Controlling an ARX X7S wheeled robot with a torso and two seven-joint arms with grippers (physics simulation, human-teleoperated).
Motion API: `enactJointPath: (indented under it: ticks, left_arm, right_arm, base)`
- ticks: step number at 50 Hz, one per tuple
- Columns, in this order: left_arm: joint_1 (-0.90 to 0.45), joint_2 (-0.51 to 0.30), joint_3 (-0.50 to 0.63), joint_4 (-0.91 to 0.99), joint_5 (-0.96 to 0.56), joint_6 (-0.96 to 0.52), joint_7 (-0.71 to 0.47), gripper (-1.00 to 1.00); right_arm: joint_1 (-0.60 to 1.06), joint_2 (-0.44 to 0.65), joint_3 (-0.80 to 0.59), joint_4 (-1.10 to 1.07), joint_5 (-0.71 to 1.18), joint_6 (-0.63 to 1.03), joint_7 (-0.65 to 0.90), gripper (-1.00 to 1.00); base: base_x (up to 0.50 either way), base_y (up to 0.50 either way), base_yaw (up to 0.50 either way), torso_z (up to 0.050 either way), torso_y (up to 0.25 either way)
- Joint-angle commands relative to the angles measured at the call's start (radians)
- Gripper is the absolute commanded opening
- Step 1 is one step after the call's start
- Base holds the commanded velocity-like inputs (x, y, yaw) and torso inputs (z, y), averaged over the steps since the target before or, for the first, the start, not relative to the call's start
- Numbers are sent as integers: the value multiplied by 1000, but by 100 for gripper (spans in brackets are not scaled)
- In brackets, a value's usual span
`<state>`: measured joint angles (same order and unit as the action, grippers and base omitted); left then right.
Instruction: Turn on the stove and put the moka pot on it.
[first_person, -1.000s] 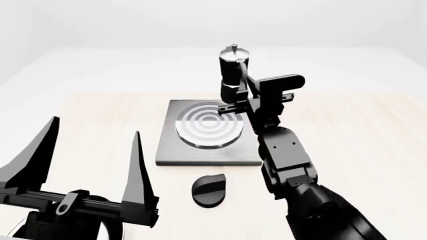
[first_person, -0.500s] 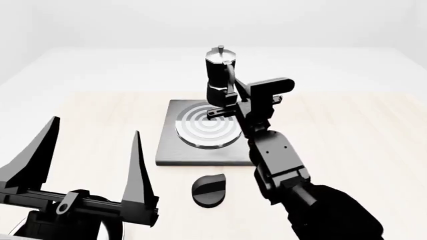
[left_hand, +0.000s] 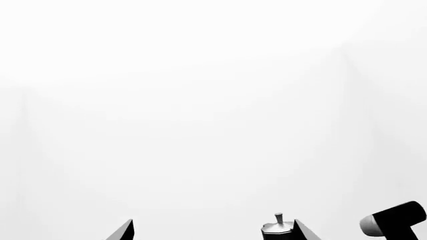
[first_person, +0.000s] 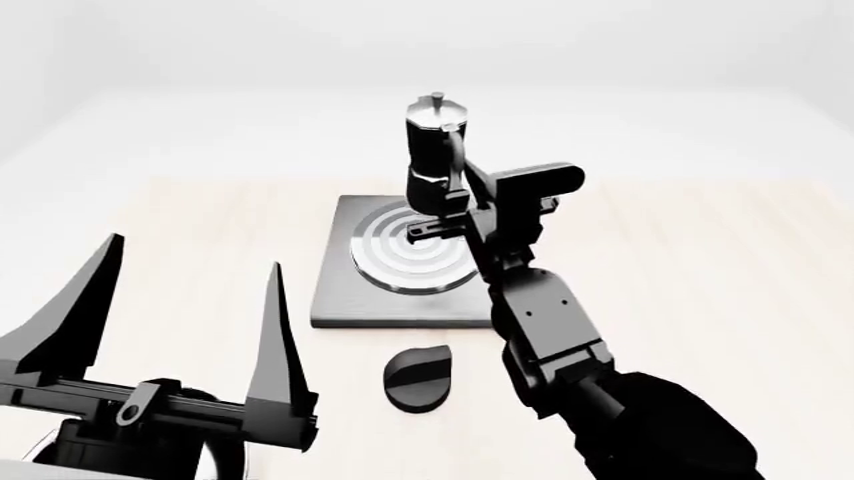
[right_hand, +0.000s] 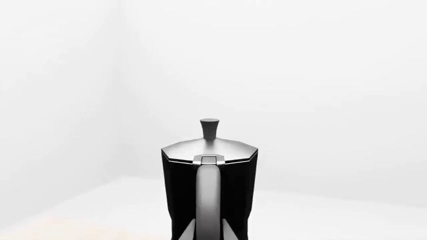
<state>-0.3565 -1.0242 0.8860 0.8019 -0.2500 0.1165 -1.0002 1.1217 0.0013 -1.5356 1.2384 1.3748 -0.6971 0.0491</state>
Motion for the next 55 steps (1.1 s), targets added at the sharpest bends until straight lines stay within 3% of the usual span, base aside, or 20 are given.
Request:
enactJointPath:
  ticks: [1,55]
  left_arm:
    - [1,0,-1,2,-6,-5,3,100]
    - [27,16,6,-43,28,45,22,100]
  right_arm:
    - [-1,-1,18,-10,-41,-35,13,-100]
    - [21,-1,28,-26,-90,-95,59,-100]
  base:
    - [0,0,0,5,-92]
    - [-1,0,0,7,-98]
